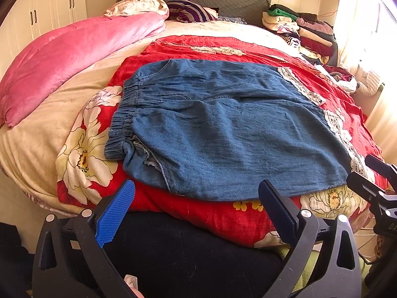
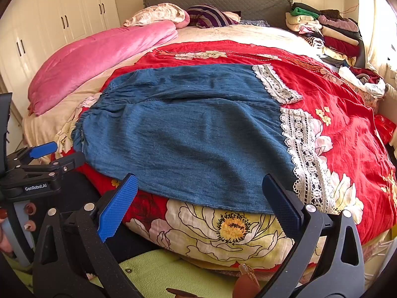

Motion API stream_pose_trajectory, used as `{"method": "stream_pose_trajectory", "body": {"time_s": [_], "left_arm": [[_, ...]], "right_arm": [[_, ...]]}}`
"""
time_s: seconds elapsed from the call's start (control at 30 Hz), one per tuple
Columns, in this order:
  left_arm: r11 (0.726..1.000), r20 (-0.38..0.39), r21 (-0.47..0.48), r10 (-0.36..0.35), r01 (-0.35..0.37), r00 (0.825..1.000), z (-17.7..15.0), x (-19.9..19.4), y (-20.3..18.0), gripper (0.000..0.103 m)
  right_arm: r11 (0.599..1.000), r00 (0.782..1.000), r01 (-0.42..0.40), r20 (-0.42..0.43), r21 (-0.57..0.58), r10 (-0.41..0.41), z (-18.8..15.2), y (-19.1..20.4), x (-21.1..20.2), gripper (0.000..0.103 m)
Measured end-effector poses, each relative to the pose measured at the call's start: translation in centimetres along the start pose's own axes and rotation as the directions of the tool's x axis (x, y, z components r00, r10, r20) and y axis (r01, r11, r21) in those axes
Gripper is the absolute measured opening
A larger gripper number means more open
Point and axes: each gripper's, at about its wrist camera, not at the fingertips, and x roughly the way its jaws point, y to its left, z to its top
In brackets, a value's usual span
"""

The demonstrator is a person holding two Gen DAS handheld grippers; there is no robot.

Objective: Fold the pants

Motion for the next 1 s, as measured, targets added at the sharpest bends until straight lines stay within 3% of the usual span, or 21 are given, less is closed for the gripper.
{"method": "stream_pose_trajectory", "body": {"time_s": [0.67,1.0], "left_arm": [[1.0,-0.003,0.002,0.002,-0.002,1.0,0.1,0.2,0.1,0.099],[1.0,-0.03,0.006,0.003,-0.002,1.0,1.8,2.9,0.7,0.099]], "right_arm": [[1.0,1.0,0.001,-0.01,0.013,-0.001,0.0,-0.6,0.6,0.095],[0.999,0.999,0.047,0.002,0.026,-0.047,1.2,-2.3,1.5,0.095]]}}
